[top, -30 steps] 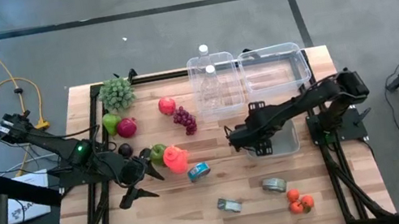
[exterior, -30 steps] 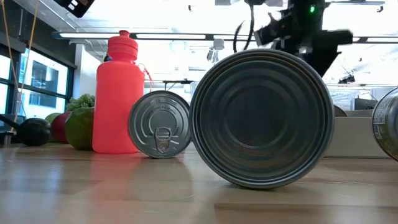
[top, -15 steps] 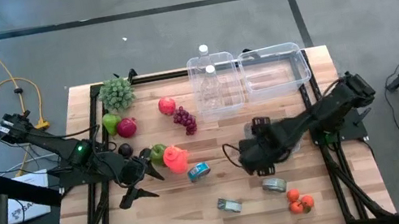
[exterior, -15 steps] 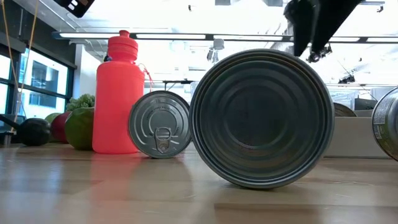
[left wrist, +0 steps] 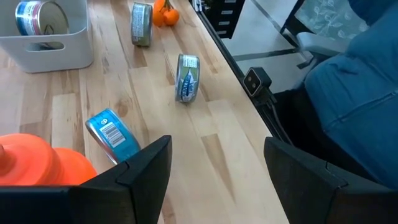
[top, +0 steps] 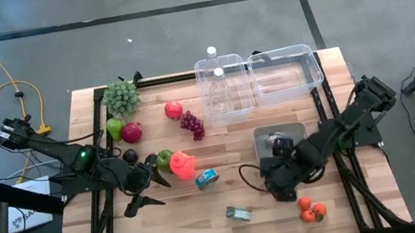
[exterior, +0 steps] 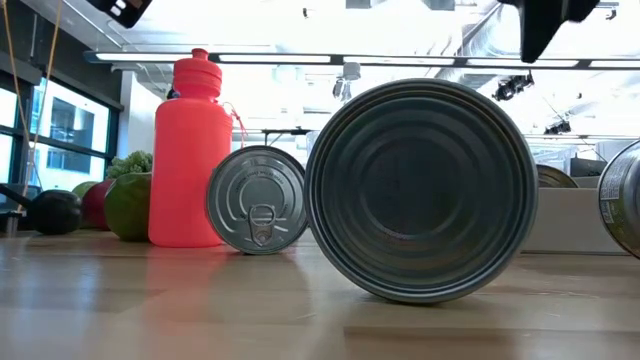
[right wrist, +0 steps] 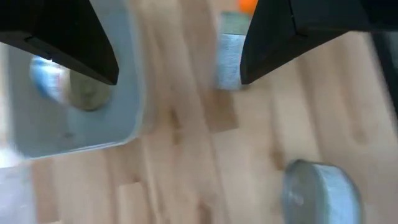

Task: Pick & Place Food Item
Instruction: Put the right green tuna can into the gray bin

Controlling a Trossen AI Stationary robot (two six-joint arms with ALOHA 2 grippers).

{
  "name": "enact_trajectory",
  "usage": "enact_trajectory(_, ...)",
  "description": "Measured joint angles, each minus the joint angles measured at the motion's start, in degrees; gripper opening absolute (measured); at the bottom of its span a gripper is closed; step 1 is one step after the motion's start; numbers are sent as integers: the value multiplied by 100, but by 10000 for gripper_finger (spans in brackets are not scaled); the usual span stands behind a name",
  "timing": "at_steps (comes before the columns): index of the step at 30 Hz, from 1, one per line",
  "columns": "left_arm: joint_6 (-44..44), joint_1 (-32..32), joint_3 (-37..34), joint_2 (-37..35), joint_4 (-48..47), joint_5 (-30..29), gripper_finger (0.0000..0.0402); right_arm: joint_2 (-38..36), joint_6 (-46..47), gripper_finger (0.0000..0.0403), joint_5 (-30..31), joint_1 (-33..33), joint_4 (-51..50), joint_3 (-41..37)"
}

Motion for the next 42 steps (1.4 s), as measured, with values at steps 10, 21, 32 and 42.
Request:
enact_trajectory(10, 188, 0, 0, 0, 51, 0, 246, 47, 1043, 327, -122, 520, 185, -489)
enact_trajectory(21, 183, 0, -1, 2, 28, 1, 246, 52, 1255, 324, -240, 956, 1361, -1282)
enact_trajectory(32, 177, 0, -2, 2, 25, 2, 246, 52, 1353, 325, -87, 954, 1413, -1758)
enact_trajectory(42, 164, 0, -2, 0, 23, 2, 246, 52, 1569, 327, -124, 952, 1987, -2297)
